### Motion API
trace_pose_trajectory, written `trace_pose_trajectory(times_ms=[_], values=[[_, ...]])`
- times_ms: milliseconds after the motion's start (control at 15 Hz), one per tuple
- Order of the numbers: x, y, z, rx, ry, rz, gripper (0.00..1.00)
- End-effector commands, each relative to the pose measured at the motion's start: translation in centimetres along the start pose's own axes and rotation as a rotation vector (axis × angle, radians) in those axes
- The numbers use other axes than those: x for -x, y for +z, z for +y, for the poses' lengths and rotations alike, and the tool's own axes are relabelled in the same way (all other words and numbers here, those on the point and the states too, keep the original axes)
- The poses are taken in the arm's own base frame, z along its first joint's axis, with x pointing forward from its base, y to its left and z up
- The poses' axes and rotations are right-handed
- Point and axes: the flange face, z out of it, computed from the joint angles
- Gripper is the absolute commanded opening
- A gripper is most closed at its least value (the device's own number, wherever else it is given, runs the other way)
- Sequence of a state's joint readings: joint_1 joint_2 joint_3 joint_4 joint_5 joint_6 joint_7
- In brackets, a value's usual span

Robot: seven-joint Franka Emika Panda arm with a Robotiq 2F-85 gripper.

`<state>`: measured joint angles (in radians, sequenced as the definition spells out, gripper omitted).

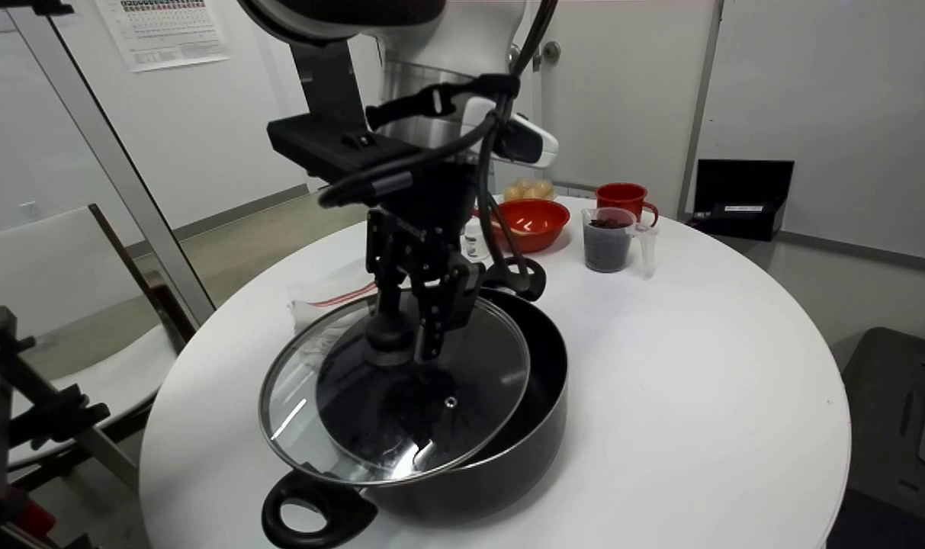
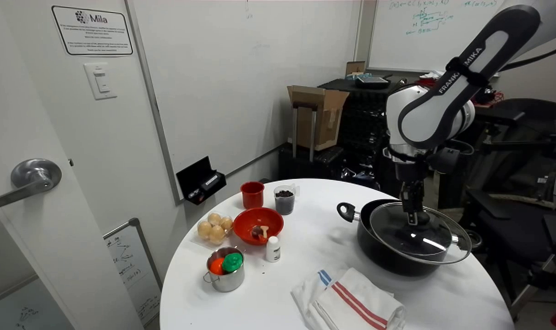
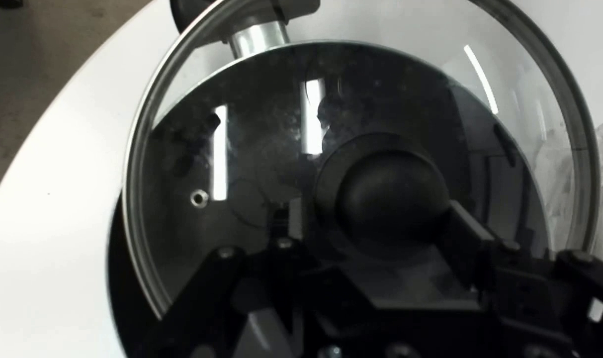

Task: Remove the lid from the pot

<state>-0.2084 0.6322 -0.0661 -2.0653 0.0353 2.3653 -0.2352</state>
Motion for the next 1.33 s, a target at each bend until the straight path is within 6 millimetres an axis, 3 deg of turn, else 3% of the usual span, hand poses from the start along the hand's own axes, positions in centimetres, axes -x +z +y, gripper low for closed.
trace_pose_trajectory(times_ms=[0, 133, 600, 1000, 1267], values=[[-0.6, -0.4, 0.4, -0.007, -0.015, 0.032, 0.37], [-0.6, -1.0, 0.3, -0.004, -0.013, 0.047, 0.24], [0.8, -2.9, -0.3, 0.011, -0.022, 0.114, 0.24], [3.9, -6.3, -2.6, 0.049, -0.074, 0.198, 0.24], [4.1, -9.1, -5.5, 0.097, -0.154, 0.206, 0.24]])
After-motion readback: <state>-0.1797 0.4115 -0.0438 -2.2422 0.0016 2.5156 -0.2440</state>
